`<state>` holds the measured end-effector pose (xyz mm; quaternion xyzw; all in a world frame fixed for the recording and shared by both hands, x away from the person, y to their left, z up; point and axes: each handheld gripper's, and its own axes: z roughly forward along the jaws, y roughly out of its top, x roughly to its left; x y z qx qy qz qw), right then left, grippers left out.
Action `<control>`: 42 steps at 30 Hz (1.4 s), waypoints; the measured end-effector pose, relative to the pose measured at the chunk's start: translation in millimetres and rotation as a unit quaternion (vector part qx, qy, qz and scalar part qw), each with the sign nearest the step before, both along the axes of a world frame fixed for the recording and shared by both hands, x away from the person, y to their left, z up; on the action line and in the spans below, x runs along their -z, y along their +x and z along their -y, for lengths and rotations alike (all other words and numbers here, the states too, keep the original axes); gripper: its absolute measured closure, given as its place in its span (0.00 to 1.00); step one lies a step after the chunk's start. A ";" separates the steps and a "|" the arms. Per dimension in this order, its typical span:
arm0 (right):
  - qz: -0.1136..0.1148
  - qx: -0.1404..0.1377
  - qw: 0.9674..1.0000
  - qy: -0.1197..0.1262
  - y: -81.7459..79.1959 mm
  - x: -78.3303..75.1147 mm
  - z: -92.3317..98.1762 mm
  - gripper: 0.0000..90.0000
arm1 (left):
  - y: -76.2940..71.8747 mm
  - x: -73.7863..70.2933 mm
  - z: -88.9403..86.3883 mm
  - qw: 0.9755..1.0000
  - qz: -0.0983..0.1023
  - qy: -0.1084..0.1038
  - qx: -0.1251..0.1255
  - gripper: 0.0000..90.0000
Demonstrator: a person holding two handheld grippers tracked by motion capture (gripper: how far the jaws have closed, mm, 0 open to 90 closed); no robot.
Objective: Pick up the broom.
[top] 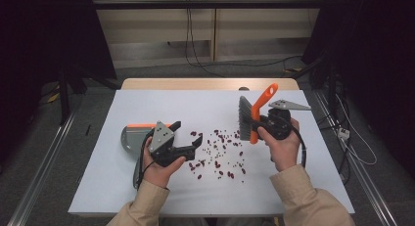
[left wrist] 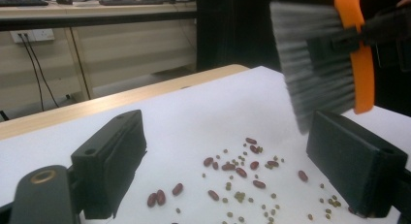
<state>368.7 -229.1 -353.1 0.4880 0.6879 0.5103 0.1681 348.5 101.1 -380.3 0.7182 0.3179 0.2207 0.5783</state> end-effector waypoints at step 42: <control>-0.129 0.025 0.984 -0.116 37.9 65.7 20.4 0.79 | -0.1 9.5 -91.2 0.999 -0.022 -0.007 -0.039 0.10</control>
